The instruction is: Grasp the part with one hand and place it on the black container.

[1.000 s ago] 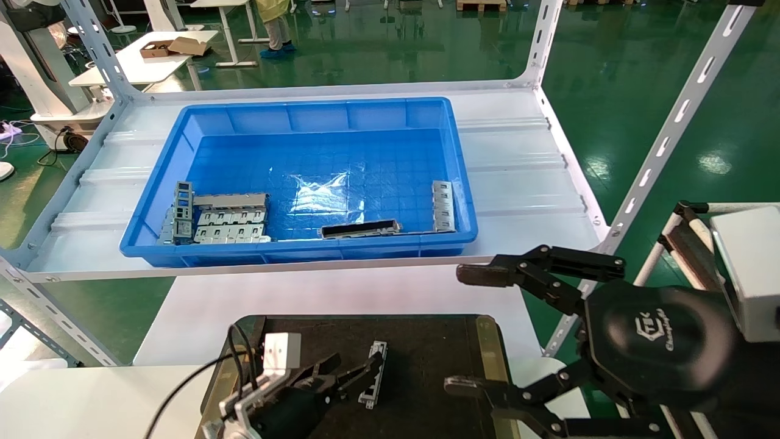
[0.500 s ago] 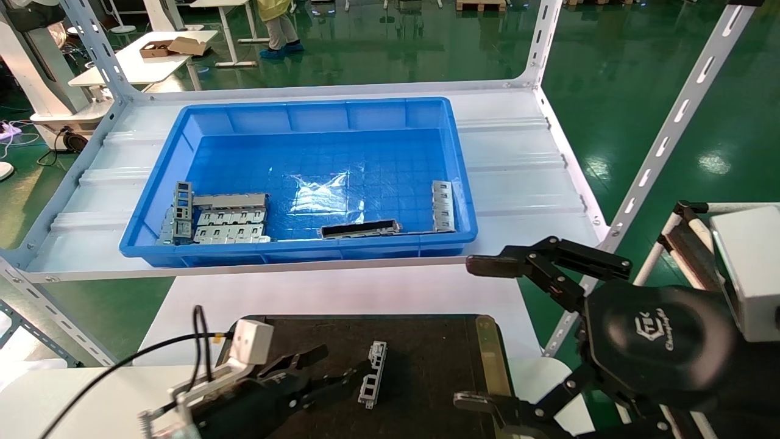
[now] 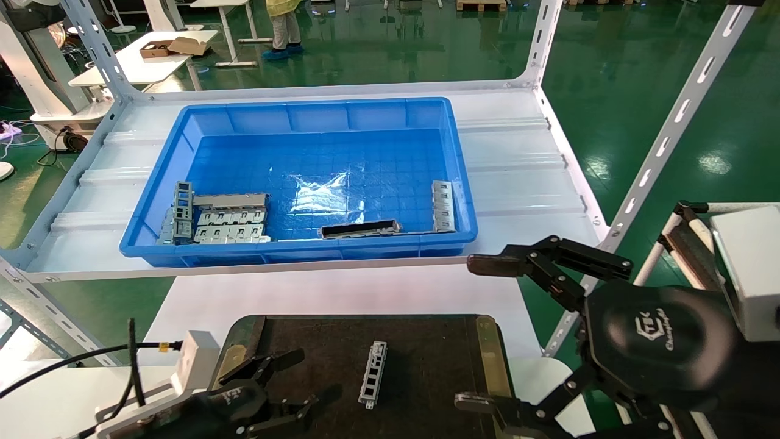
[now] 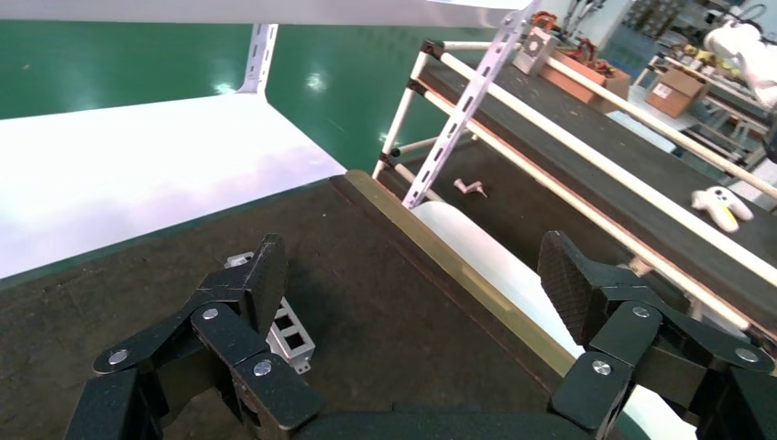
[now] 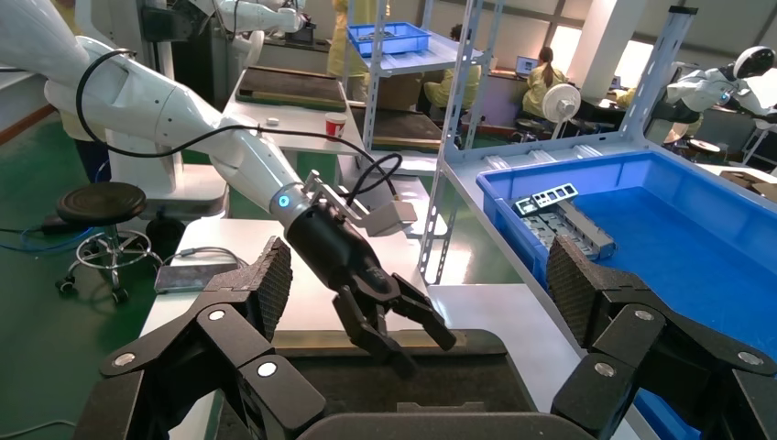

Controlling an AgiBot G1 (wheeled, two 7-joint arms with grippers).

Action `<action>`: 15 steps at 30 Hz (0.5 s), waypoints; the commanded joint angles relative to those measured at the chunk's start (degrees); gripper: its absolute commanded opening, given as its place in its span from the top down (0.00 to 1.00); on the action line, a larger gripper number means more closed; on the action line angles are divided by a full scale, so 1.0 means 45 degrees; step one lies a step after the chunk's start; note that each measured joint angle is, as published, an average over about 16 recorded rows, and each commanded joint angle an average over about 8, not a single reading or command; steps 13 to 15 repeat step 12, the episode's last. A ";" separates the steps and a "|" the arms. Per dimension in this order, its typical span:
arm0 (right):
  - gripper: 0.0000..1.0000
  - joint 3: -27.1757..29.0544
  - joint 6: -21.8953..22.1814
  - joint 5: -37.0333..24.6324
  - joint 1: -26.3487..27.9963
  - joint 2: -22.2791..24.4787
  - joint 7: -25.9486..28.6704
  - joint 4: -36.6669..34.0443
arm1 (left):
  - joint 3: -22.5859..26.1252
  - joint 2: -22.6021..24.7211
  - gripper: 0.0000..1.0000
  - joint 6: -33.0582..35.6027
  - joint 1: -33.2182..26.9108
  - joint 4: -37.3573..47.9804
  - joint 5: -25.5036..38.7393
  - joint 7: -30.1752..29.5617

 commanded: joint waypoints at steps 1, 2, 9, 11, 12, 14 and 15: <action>0.00 -0.0001 0.0001 0.0001 0.0000 0.0001 -0.0001 0.0000 | -0.0192 -0.0075 0.00 0.0630 0.0045 0.0339 -0.0123 0.0474; 0.00 -0.0002 0.0001 0.0001 0.0000 0.0001 -0.0001 0.0000 | -0.0243 -0.0114 0.00 0.0933 0.0023 0.0512 -0.0193 0.0587; 0.00 -0.0007 0.0003 0.0005 0.0001 0.0003 -0.0003 0.0000 | -0.0479 -0.0391 0.00 0.2703 -0.0195 0.1567 -0.0653 0.0927; 0.00 -0.0007 0.0003 0.0005 0.0002 0.0003 -0.0004 0.0000 | -0.0499 -0.0426 0.00 0.2904 -0.0228 0.1697 -0.0695 0.0959; 0.00 -0.0008 0.0003 0.0005 0.0002 0.0003 -0.0004 0.0000 | -0.0506 -0.0438 0.00 0.2990 -0.0241 0.1752 -0.0712 0.0973; 0.00 -0.0008 0.0003 0.0005 0.0002 0.0003 -0.0004 0.0000 | -0.0506 -0.0438 0.00 0.2990 -0.0241 0.1752 -0.0712 0.0973; 0.00 -0.0008 0.0003 0.0005 0.0002 0.0003 -0.0004 0.0000 | -0.0506 -0.0438 0.00 0.2990 -0.0241 0.1752 -0.0712 0.0973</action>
